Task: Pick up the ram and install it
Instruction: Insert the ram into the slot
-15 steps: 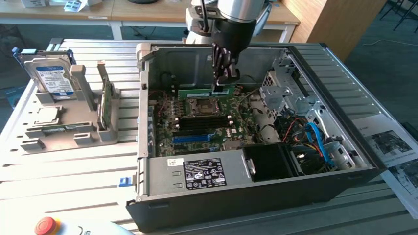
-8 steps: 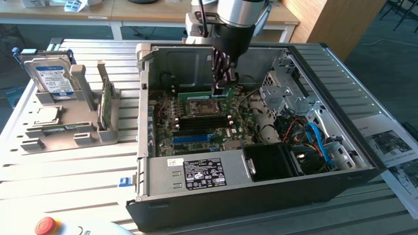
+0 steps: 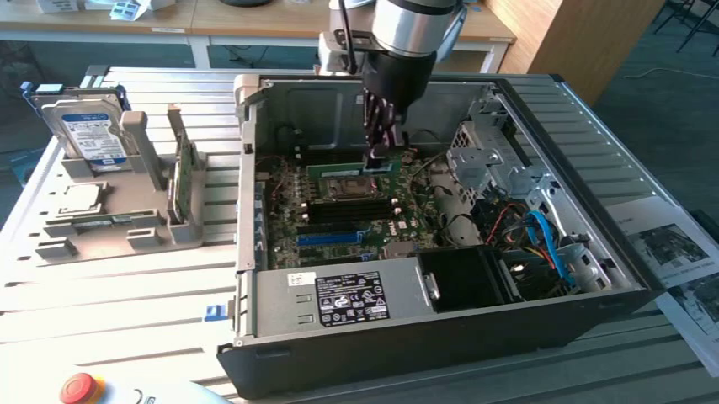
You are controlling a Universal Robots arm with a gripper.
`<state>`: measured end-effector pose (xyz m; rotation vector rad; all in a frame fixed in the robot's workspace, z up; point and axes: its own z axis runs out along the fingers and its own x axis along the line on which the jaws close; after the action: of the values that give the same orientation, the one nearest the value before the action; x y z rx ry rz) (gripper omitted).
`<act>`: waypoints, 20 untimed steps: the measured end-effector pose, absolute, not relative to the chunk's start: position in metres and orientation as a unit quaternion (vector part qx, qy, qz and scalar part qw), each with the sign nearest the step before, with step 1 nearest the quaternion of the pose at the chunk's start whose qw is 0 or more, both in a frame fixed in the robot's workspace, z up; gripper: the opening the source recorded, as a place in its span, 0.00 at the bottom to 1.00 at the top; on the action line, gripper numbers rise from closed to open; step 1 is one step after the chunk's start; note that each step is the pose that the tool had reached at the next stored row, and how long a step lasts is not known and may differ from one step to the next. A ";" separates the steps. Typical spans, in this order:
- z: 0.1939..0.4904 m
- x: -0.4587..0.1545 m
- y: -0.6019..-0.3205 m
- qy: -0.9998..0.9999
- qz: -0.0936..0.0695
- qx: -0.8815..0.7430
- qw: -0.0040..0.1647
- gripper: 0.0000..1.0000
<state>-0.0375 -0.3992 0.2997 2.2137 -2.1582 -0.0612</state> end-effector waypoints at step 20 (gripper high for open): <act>0.286 -0.036 -0.400 -0.698 -0.020 0.716 0.025 0.12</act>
<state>-0.0359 -0.4001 0.2864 2.2138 -2.1583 -0.0613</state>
